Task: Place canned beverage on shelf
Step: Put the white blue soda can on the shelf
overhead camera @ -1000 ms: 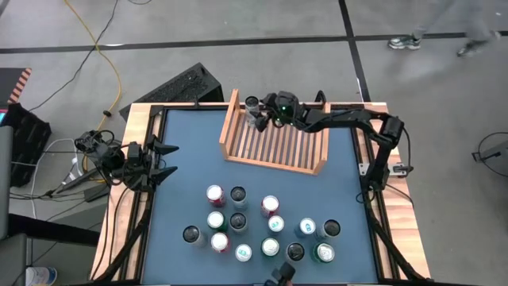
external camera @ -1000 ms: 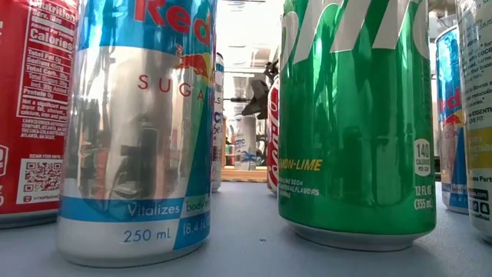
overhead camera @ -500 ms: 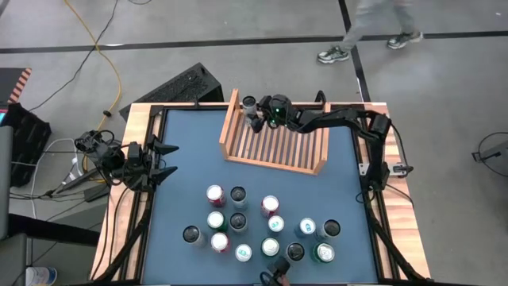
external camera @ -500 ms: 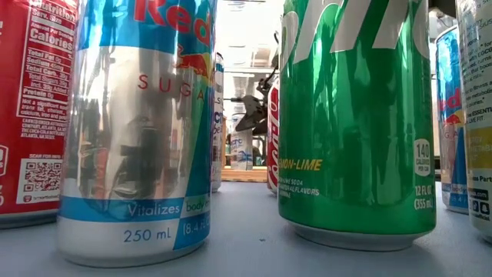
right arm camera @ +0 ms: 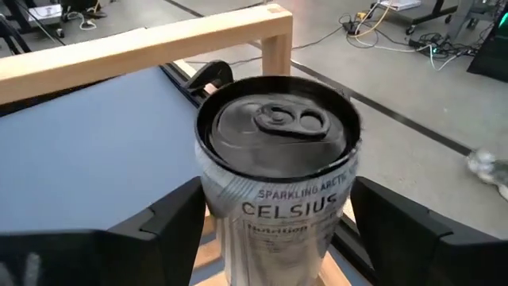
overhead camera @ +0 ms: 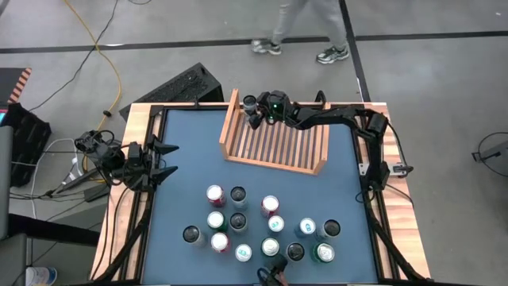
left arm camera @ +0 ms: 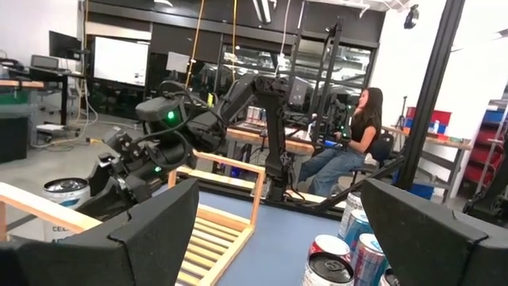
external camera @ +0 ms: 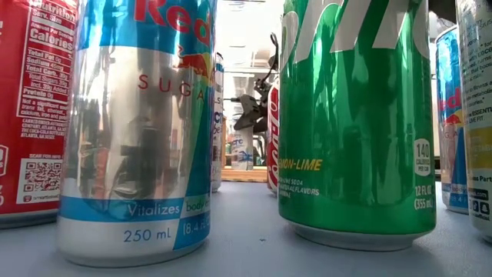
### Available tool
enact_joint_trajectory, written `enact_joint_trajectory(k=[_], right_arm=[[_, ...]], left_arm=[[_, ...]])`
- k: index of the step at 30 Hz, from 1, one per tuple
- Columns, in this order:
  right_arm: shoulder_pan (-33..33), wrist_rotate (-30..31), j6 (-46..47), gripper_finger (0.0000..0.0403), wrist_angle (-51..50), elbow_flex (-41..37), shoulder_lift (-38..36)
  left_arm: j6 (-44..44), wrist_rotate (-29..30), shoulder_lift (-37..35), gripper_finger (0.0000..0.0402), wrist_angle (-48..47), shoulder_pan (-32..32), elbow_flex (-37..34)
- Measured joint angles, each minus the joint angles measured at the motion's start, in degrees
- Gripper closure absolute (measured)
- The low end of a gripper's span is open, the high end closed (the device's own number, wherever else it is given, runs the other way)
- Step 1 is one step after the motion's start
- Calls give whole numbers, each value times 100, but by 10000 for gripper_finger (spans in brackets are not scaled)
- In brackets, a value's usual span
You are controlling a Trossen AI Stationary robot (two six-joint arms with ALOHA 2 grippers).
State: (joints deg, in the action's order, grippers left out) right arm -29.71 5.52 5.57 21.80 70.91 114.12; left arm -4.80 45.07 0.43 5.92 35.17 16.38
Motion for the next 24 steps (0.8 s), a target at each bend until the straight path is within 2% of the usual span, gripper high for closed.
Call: enact_joint_trajectory(k=[4, 10, 20, 24], right_arm=[[-23, -221, 120, 112, 71, 93, 250], [4, -102, 171, 117, 114, 118, 337], [4, -105, 194, 174, 116, 118, 331], [4, -233, 190, 178, 158, 123, 331]], left_arm=[[1, 34, 2, 60, -1, 1, 0], [17, 47, 1, 60, -1, 0, 0], [18, 65, 2, 60, -58, 1, 0], [-4, 64, 1, 60, -56, 0, 0]])
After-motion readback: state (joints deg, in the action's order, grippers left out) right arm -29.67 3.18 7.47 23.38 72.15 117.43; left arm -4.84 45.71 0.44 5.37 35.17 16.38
